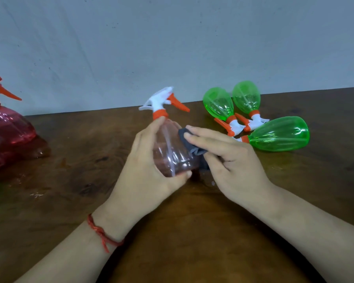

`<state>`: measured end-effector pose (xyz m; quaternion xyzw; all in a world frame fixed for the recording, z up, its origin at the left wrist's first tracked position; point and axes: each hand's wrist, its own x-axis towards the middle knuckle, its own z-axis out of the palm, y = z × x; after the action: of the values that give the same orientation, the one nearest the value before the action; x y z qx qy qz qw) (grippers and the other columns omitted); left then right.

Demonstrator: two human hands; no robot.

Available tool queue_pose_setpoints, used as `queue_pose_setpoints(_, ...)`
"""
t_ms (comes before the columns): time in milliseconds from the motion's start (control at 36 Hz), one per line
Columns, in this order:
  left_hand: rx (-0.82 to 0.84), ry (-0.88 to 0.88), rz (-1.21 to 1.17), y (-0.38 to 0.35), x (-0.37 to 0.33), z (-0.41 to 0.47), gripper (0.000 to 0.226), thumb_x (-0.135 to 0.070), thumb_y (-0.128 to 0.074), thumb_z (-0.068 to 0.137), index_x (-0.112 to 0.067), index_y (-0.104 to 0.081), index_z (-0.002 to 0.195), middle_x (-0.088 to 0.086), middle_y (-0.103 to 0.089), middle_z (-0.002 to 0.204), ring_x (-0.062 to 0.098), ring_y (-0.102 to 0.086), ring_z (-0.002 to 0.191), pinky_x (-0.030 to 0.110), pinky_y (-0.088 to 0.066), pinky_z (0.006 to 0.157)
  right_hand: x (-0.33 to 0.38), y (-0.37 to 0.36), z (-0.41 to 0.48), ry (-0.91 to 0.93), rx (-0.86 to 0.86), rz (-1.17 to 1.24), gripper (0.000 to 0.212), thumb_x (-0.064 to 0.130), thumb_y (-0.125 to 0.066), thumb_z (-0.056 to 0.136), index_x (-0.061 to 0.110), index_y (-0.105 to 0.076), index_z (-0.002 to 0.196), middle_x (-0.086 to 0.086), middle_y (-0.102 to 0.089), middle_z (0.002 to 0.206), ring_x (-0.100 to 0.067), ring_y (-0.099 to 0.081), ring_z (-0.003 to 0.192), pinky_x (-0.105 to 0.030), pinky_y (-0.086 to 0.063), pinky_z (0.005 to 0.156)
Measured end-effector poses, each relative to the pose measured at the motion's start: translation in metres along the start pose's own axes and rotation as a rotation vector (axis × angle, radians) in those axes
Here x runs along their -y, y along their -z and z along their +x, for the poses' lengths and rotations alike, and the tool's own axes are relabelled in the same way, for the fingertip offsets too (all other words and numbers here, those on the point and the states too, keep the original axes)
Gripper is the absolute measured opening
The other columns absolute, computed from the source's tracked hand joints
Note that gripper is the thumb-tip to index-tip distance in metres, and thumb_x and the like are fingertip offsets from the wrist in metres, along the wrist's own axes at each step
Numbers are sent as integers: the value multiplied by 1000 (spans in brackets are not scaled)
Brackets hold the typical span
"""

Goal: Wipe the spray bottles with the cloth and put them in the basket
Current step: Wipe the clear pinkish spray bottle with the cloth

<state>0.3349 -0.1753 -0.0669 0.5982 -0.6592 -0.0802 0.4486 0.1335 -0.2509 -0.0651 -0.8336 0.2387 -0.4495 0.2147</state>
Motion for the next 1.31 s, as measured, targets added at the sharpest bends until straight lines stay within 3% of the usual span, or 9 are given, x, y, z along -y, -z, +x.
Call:
queue_pose_setpoints(83,-55,114,-91,5,8,3,114,-37,-102,68,-38,-36,161,-20,-49,154,5,-53,140,32,-52,114,1,-3,-3,39,54,-18,57,-16,-54,94,17,-72,136,7,-61,149,-2,-54,140,-27,-46,116)
queue_pose_setpoints(194,-88,188,-178,5,4,4,110,-33,-102,68,-36,-39,158,-27,-55,144,-10,-56,129,7,-50,98,4,-4,-3,61,75,-59,56,-13,-55,94,19,-71,137,9,-60,151,-1,-53,140,-27,-46,116)
queue_pose_setpoints(278,-121,208,-218,5,4,5,107,-33,-102,67,-37,-42,156,-28,-58,140,-10,-58,127,3,-48,94,5,-2,-2,87,75,-105,56,-15,-57,94,19,-71,137,8,-59,151,-3,-54,140,-27,-47,115)
queue_pose_setpoints(417,-102,198,-211,7,4,6,106,-35,-101,69,-37,-41,156,-24,-55,147,4,-57,136,26,-55,109,5,-1,-3,128,92,-166,55,-8,-54,96,19,-67,142,8,-56,155,-6,-52,142,-25,-45,116)
queue_pose_setpoints(611,58,79,-192,0,8,2,114,-23,-103,69,-36,-37,161,-14,-48,157,17,-56,141,45,-55,111,-5,-2,0,-27,36,-44,62,-15,-53,95,21,-65,144,12,-58,151,4,-49,141,-19,-40,117)
queue_pose_setpoints(861,211,-33,-76,0,0,0,114,-25,-101,72,-35,-33,164,-17,-43,158,8,-52,142,33,-53,112,-9,0,6,-209,43,57,52,-1,-52,106,31,-63,146,27,-60,143,12,-51,134,-18,-42,114)
queue_pose_setpoints(1028,235,-14,-412,0,-12,-6,110,-15,-99,72,-33,-35,159,-13,-49,156,21,-53,146,33,-56,109,1,8,8,-294,-44,335,45,-1,-52,107,27,-68,138,21,-70,134,-1,-61,131,-31,-48,114)
queue_pose_setpoints(1194,228,-100,-126,7,-9,0,115,-43,-100,70,-38,-32,162,-20,-40,161,13,-46,150,28,-47,117,3,9,7,-293,-85,345,47,-4,-51,105,25,-70,137,18,-70,134,-3,-61,132,-40,-49,115)
queue_pose_setpoints(1306,198,-123,-96,4,-12,-3,114,-33,-101,72,-24,-33,162,-10,-45,157,15,-52,144,29,-50,114,1,7,4,-226,-74,257,49,-7,-52,104,25,-70,137,18,-68,137,-1,-58,134,-33,-48,116)
